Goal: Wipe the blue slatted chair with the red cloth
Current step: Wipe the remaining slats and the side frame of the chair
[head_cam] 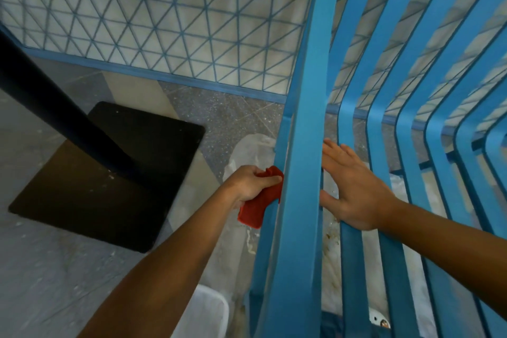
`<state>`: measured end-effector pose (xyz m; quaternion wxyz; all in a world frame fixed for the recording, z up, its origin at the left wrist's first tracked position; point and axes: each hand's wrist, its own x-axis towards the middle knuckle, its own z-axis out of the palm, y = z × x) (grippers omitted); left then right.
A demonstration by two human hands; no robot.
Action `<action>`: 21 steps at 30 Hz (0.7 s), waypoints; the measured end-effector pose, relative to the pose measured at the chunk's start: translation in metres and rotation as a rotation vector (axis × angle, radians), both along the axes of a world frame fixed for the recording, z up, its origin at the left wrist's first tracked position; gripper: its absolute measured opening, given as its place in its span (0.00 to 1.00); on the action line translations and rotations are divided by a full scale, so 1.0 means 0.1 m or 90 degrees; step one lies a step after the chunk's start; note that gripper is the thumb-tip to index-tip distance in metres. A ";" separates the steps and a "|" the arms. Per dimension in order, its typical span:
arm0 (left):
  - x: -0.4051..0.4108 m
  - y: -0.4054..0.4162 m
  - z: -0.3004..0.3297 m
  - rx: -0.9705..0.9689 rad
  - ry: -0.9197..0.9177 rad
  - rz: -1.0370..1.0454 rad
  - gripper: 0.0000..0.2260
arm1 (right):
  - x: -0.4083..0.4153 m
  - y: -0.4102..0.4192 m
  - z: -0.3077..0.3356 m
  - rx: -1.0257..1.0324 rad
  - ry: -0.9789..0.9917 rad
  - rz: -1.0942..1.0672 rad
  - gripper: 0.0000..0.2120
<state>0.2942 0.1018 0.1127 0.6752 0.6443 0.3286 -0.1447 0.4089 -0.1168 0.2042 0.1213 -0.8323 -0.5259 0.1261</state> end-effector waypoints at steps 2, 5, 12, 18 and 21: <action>-0.15 -0.05 -0.07 -0.034 0.012 0.030 0.41 | 0.00 0.00 0.01 -0.003 -0.002 -0.003 0.44; -0.41 -0.23 0.43 0.011 0.027 -0.018 0.32 | -0.02 -0.01 0.02 -0.007 0.001 -0.007 0.44; -0.82 -0.43 0.70 0.091 0.064 -0.064 0.18 | -0.08 -0.02 0.05 -0.024 -0.043 -0.013 0.43; -1.14 -0.58 0.78 0.060 0.058 -0.036 0.17 | -0.20 -0.07 0.12 -0.066 -0.115 -0.011 0.40; -1.20 -0.61 0.71 0.071 0.091 -0.143 0.29 | -0.30 -0.10 0.17 -0.079 -0.117 -0.032 0.40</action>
